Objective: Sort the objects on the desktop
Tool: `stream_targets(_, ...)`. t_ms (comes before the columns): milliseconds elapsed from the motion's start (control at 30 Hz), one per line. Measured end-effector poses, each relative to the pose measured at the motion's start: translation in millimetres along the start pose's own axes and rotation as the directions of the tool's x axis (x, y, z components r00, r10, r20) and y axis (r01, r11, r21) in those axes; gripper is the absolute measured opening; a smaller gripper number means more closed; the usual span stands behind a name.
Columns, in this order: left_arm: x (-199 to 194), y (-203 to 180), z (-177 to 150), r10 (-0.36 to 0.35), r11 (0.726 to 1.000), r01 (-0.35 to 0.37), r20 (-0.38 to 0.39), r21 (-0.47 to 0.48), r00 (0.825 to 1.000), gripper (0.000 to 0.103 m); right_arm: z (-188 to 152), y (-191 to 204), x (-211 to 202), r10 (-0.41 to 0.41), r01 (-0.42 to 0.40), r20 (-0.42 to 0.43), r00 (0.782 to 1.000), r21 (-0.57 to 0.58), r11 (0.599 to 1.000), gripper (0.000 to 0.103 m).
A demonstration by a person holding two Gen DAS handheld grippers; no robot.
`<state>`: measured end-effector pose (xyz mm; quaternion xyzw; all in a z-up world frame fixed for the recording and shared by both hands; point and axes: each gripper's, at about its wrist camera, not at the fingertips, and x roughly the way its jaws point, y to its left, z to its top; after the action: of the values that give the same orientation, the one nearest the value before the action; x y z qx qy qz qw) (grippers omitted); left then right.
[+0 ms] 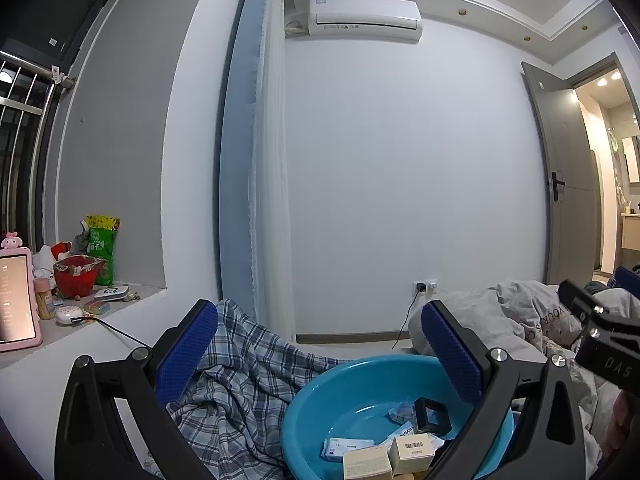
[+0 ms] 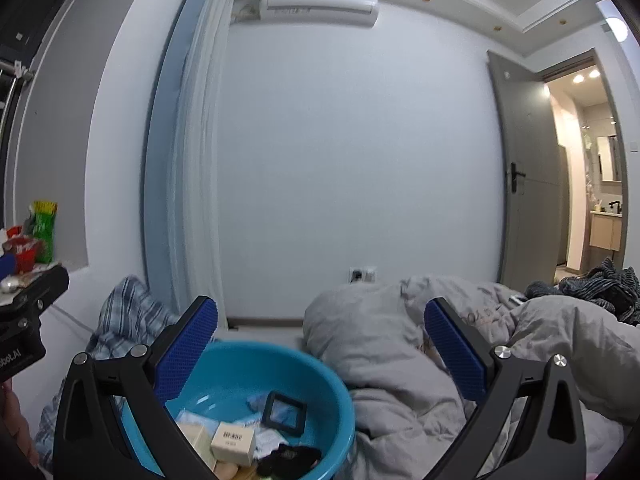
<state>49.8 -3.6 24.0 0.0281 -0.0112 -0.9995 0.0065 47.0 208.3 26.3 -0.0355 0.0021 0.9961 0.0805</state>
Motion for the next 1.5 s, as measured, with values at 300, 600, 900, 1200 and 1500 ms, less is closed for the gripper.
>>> stream_targets(300, -11.0, 1.5, 6.0, 0.001, 1.000, -0.001, 0.039, -0.009, 0.999, 0.103, 10.7, -11.8, -11.5, -0.046, 0.042, 0.134, 0.990, 0.029, 0.999, 0.103)
stream_targets(600, -10.1, 3.6, 6.5, -0.001, 1.000, 0.002, 0.025, -0.018, 1.000, 0.103, 12.9, -17.6, -6.7, -0.040, 0.038, 0.030, 0.999, 0.038, 0.999, 0.103)
stream_targets(900, -18.6, 5.6, 14.7, -0.002, 1.000, 0.003, 0.047, -0.026, 0.999, 0.103, 18.1, -13.6, -9.9, -0.010, 0.010, 0.019, 1.000, 0.006, 1.000, 0.103)
stream_targets(1200, -29.5, 8.9, 27.9, -0.026, 0.999, 0.028, 0.043, -0.032, 0.999, 0.103, 26.5, -9.9, -18.4, -0.011, 0.012, 0.022, 1.000, -0.010, 1.000, 0.103)
stream_targets(1500, -30.2, 9.8, 27.9, -0.049, 0.998, 0.050, 0.046, -0.033, 0.998, 0.103, 28.4, -9.4, -17.5, 0.001, -0.001, -0.004, 1.000, -0.007, 1.000, 0.103)
